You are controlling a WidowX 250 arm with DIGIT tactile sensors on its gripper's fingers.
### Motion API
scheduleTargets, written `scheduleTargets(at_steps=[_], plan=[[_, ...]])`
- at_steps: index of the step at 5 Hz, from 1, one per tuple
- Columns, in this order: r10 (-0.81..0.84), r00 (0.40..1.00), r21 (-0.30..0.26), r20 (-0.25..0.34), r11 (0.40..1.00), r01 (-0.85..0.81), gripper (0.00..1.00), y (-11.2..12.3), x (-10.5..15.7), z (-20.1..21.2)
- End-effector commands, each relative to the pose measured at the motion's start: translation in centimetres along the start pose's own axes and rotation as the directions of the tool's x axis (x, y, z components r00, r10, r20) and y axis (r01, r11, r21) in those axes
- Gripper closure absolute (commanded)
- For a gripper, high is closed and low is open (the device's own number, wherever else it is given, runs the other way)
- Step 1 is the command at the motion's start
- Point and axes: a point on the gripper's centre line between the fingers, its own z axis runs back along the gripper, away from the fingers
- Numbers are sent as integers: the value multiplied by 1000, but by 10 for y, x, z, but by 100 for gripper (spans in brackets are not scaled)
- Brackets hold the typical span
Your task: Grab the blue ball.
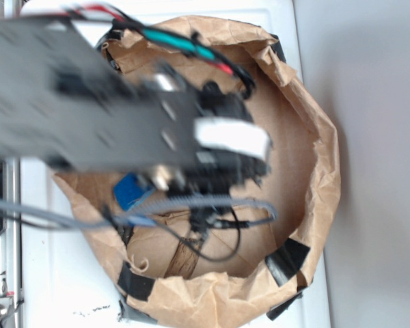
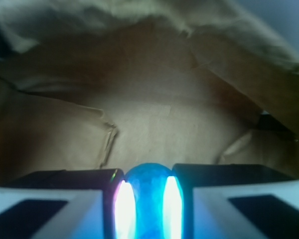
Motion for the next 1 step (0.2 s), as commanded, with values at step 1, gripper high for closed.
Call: scheduleTargets(at_steps=[1], plan=[[-10, 993, -34, 114, 999, 14, 100, 10, -3, 40]])
